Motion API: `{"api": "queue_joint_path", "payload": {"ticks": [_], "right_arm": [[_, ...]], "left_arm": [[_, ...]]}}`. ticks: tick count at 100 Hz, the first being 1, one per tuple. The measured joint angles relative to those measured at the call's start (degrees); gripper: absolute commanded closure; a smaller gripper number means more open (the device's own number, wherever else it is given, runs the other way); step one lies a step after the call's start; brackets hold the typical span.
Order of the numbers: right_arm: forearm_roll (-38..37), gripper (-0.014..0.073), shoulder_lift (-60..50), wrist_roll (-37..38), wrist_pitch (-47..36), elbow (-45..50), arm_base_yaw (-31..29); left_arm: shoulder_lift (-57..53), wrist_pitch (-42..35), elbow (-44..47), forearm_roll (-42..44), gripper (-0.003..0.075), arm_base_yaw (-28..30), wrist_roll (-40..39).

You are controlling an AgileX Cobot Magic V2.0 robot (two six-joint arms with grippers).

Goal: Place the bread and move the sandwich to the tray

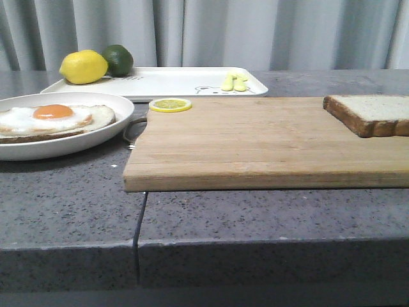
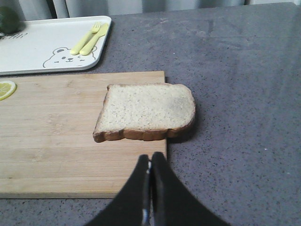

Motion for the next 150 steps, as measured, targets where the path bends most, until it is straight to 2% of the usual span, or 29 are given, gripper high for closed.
{"api": "queue_joint_path", "payload": {"ticks": [8,15,28,34,41,150], "right_arm": [[0.0,0.0602,0.0,0.0,0.0,0.0,0.0],[0.1,0.0491,0.0,0.0,0.0,0.0,0.0],[0.1,0.0240,0.0,0.0,0.0,0.0,0.0],[0.2,0.0160,0.0,0.0,0.0,0.0,0.0],[0.2,0.0114,0.0,0.0,0.0,0.0,0.0],[0.0,0.0117,0.0,0.0,0.4,0.0,0.0]], "left_arm": [[0.0,0.0,0.0,-0.5,0.0706,0.0,0.0],[0.0,0.0,0.0,-0.7,0.0628,0.0,0.0],[0.0,0.0,0.0,-1.0,0.0374,0.0,0.0],[0.0,0.0,0.0,-1.1,0.0263,0.0,0.0],[0.0,0.0,0.0,-1.1,0.0193,0.0,0.0],[0.0,0.0,0.0,-1.2,0.0185,0.0,0.0]]}}
